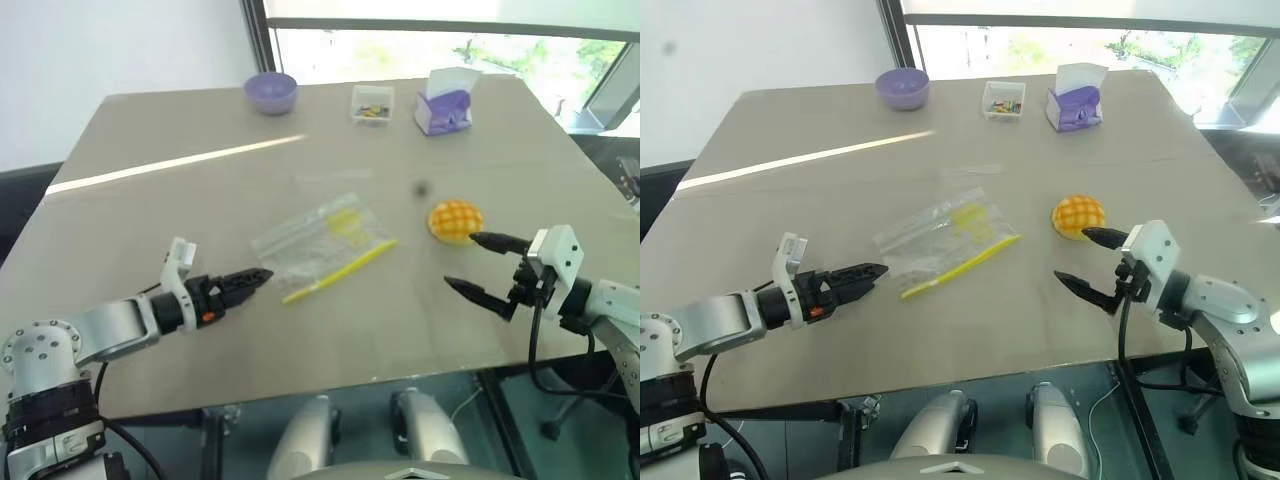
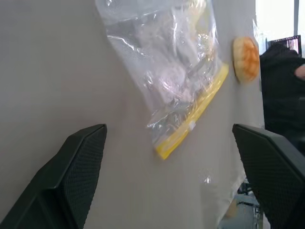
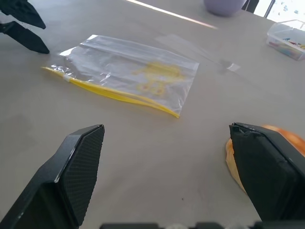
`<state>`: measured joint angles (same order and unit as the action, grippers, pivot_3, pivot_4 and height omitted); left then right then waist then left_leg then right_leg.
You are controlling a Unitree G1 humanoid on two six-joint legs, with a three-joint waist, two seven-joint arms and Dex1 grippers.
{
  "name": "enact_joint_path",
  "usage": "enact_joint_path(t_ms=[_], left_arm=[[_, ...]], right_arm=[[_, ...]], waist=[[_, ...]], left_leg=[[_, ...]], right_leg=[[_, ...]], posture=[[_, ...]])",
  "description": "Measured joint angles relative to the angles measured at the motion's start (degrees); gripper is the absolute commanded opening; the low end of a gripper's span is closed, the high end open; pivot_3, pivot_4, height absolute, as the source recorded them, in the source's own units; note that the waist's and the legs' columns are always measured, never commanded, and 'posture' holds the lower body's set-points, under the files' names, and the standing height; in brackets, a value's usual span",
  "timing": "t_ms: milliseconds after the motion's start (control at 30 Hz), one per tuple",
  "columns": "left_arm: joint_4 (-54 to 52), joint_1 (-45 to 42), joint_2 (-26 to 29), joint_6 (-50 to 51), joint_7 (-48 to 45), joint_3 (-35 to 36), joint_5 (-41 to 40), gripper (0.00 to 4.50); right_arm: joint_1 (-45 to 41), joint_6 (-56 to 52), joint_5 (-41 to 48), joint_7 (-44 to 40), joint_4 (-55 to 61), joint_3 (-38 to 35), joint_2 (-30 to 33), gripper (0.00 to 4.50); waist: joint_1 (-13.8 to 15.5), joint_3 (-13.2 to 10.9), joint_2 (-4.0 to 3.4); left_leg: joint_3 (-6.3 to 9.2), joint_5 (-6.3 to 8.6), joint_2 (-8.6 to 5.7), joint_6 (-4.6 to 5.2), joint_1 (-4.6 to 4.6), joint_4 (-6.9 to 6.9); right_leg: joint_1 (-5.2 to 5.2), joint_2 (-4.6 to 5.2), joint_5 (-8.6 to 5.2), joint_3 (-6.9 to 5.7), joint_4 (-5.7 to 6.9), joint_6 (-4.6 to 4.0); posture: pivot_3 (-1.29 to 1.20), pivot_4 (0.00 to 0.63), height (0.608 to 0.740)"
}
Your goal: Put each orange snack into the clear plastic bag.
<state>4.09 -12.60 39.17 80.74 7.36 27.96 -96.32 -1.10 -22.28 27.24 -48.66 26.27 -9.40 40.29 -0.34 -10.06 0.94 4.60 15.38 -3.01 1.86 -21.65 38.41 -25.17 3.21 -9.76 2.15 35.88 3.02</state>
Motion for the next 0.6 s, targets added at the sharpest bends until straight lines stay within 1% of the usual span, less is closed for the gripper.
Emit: enact_joint_path(t_ms=[100, 133, 200, 333, 500, 567, 600], left_arm=[[2.50, -1.96, -1.00, -3.78, 7.40, -2.99, -6.52, 4.50], [3.53, -3.19, -1.39, -6.29, 11.92, -5.27, -10.62, 4.50], [4.74, -4.94, -2.81, -9.05, 16.90, -7.30, -14.36, 4.50], [7.11, -8.90, -6.37, -10.98, 22.53, -9.19, -16.32, 4.50], [11.50, -14.44, -10.06, -10.56, 26.37, -10.46, -16.37, 4.50], [12.70, -15.51, -10.73, -10.03, 26.95, -10.57, -16.36, 3.97], [13.73, -16.11, -11.18, -9.70, 27.45, -10.82, -16.33, 3.78]], right_arm=[[0.82, -0.01, -0.03, 0.87, 0.85, 0.00, -0.49, 4.49], [1.62, 0.00, -0.06, 1.67, 1.83, -0.04, -0.86, 4.49], [2.62, 0.00, -0.09, 2.59, 2.92, 0.02, -1.43, 4.49], [4.01, 0.04, -0.45, 4.56, 4.71, 0.27, -2.65, 4.49], [4.81, 0.15, -2.05, 7.04, 6.56, 2.11, -4.49, 4.49], [4.87, 0.20, -2.43, 7.65, 6.81, 2.60, -4.76, 4.50], [4.90, 0.26, -2.87, 8.08, 6.95, 2.95, -5.09, 4.50]], waist=[[0.46, 0.02, 0.00], [0.86, 0.04, 0.00], [1.39, 0.06, -0.02], [1.78, 0.13, -0.01], [2.03, 0.23, 0.04], [2.01, 0.26, 0.03], [1.99, 0.26, 0.03]], left_leg=[[0.01, -0.02, -0.02, -0.04, 0.01, 0.00], [0.01, -0.02, -0.03, -0.05, 0.01, 0.00], [0.03, -0.04, -0.07, -0.07, 0.00, 0.01], [0.05, -0.18, -0.23, -0.28, 0.00, 0.01], [0.08, -0.22, -0.30, -0.31, 0.00, 0.03], [0.08, -0.22, -0.30, -0.32, 0.00, 0.03], [0.09, -0.23, -0.30, -0.33, 0.00, 0.03]], right_leg=[[0.00, 0.03, 0.00, 0.00, 0.01, 0.00], [0.00, 0.03, 0.00, 0.00, 0.01, -0.01], [0.01, 0.05, 0.00, -0.01, 0.01, -0.01], [0.05, -0.06, 0.00, -0.03, 0.01, -0.01], [0.07, -0.09, 0.00, -0.05, 0.01, -0.01], [0.07, -0.10, 0.00, -0.06, 0.01, -0.01], [0.07, -0.11, 0.00, -0.06, 0.01, -0.01]], posture=[[0.00, 0.150, 0.740], [0.00, 0.150, 0.740], [0.00, 0.150, 0.740], [0.00, 0.150, 0.740], [0.00, 0.150, 0.740], [0.00, 0.150, 0.740], [0.00, 0.150, 0.740]])
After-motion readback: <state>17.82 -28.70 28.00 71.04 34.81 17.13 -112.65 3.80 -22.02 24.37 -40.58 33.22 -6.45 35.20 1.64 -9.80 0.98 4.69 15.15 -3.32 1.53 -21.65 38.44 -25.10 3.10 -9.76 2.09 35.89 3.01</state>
